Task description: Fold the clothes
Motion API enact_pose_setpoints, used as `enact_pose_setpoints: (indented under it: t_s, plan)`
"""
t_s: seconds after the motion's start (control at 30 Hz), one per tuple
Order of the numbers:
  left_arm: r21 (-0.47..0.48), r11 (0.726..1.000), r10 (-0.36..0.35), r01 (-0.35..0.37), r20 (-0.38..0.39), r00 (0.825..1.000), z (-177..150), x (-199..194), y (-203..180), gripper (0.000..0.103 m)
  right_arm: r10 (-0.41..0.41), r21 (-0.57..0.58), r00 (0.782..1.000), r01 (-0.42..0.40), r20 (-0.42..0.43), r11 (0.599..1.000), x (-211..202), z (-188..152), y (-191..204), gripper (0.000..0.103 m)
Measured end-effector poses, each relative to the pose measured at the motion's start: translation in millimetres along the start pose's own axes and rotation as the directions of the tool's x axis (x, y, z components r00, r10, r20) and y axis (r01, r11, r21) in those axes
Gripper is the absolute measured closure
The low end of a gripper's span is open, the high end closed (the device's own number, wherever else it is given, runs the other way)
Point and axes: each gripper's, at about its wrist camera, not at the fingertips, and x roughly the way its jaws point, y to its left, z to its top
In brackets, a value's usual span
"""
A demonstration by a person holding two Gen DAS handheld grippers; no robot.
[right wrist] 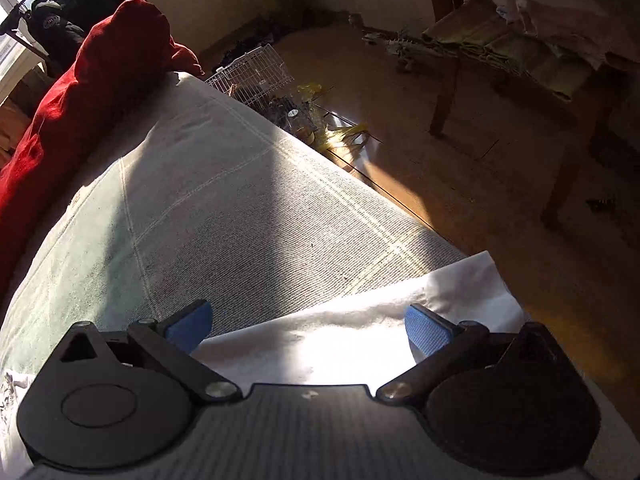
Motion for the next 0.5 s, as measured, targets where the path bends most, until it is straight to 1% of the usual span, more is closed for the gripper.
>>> enact_pose_setpoints:
  t_s: [0.03,0.07,0.13,0.17,0.27,0.33,0.4,0.43,0.47,0.5]
  plan:
    - [-0.005,1.0,-0.001,0.001,0.001,1.0,0,-1,1,0.002,0.033,-0.037,0.999,-0.033,-0.003,0.999,-6,-2,13,0.0]
    - [-0.01,1.0,-0.002,0.002,0.001,1.0,-1,-1,1,0.002,0.082,-0.07,0.997,-0.083,-0.017,0.994,-11,-6,29,0.0]
    - [-0.014,1.0,-0.002,0.002,-0.001,1.0,-2,0,1,0.002,0.166,-0.121,0.985,-0.17,-0.048,0.978,-19,-14,58,0.0]
    - [-0.015,1.0,-0.003,0.003,0.0,1.0,-3,0,1,0.002,0.212,-0.145,0.974,-0.221,-0.076,0.964,-23,-18,77,0.0]
    - [-0.023,1.0,-0.016,0.016,0.009,1.0,-5,-4,3,0.002,0.297,-0.197,0.944,-0.321,-0.144,0.926,-19,-35,130,0.0]
    - [-0.031,0.999,-0.016,0.017,0.013,1.0,-7,-5,6,0.002,0.348,-0.227,0.918,-0.386,-0.191,0.894,-17,-46,165,0.0]
    - [-0.042,0.999,-0.013,0.014,0.015,1.0,-9,-6,9,0.002,0.395,-0.254,0.887,-0.45,-0.239,0.856,-15,-58,199,0.0]
    - [-0.05,0.999,-0.011,0.011,0.014,1.0,-10,-6,12,0.002,0.406,-0.261,0.873,-0.473,-0.272,0.842,-9,-66,217,0.0]
    - [-0.057,0.998,-0.009,0.009,0.013,1.0,-11,-6,15,0.002,0.407,-0.266,0.863,-0.485,-0.299,0.833,-2,-74,231,0.0]
    - [-0.063,0.998,-0.007,0.007,0.012,1.0,-13,-6,17,0.002,0.397,-0.276,0.859,-0.487,-0.323,0.829,5,-82,242,0.0]
